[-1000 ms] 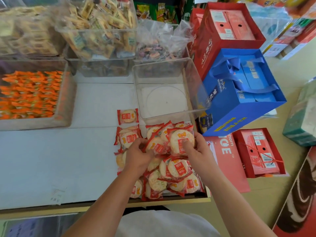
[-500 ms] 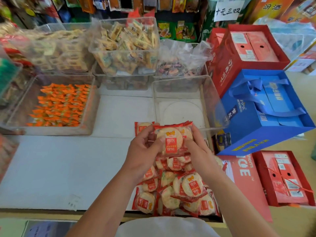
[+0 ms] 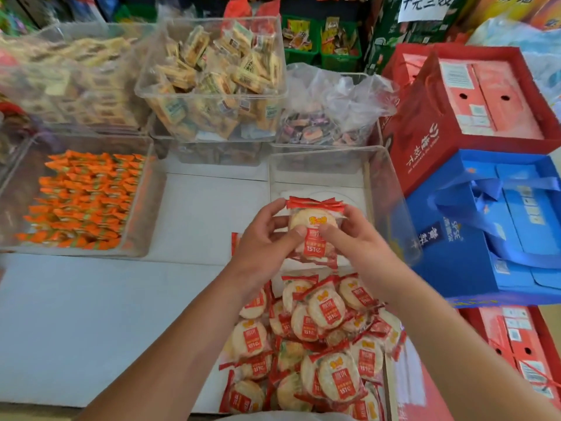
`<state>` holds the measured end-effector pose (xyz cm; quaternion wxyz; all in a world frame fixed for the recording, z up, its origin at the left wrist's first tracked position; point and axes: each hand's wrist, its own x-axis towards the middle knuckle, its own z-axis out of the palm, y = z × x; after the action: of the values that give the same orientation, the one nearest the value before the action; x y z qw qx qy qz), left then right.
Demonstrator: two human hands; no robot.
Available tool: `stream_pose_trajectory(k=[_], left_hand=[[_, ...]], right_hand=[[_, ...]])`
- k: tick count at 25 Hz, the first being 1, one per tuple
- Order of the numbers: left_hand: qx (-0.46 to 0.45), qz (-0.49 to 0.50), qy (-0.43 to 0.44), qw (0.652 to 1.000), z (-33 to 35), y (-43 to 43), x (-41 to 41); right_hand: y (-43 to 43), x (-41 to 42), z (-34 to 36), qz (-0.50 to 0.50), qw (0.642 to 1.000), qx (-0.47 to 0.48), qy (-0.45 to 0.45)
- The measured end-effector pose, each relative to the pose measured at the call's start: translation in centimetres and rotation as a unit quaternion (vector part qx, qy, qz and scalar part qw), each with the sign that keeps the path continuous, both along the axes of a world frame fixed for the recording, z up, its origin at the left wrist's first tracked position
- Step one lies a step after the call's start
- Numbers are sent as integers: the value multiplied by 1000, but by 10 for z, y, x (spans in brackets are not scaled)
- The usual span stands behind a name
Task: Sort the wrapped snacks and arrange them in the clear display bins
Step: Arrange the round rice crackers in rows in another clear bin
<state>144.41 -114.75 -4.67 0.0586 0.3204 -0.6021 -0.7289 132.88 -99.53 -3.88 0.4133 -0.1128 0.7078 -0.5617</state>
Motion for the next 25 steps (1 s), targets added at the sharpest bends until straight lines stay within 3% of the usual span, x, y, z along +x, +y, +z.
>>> stream_pose_trajectory(k=[6,8,10,14,17,19,25], left_hand=[[-49,-77,-12,996,-31,-50,-55],[-167,-23,-77,983,-53,-62,-66],[-271,23,-166,948,-74,-68,-67],[-233,12,-171,957,-99,-72,-63],[-246,7,-154,957,-102,-84,-63],[-256,10,-152,955,-101,-90,-63],[-211,16,-145,967,-101,-98,-60]], right_hand=[[-39,-85,-21,132,981,124,72],[-56,-97,-37,111,974,161,116],[-73,-105,-62,88,964,186,166],[-104,-114,-111,101,945,215,227],[-124,-124,-132,154,918,234,282],[-135,-128,-138,170,918,223,281],[-158,-113,-156,33,943,184,277]])
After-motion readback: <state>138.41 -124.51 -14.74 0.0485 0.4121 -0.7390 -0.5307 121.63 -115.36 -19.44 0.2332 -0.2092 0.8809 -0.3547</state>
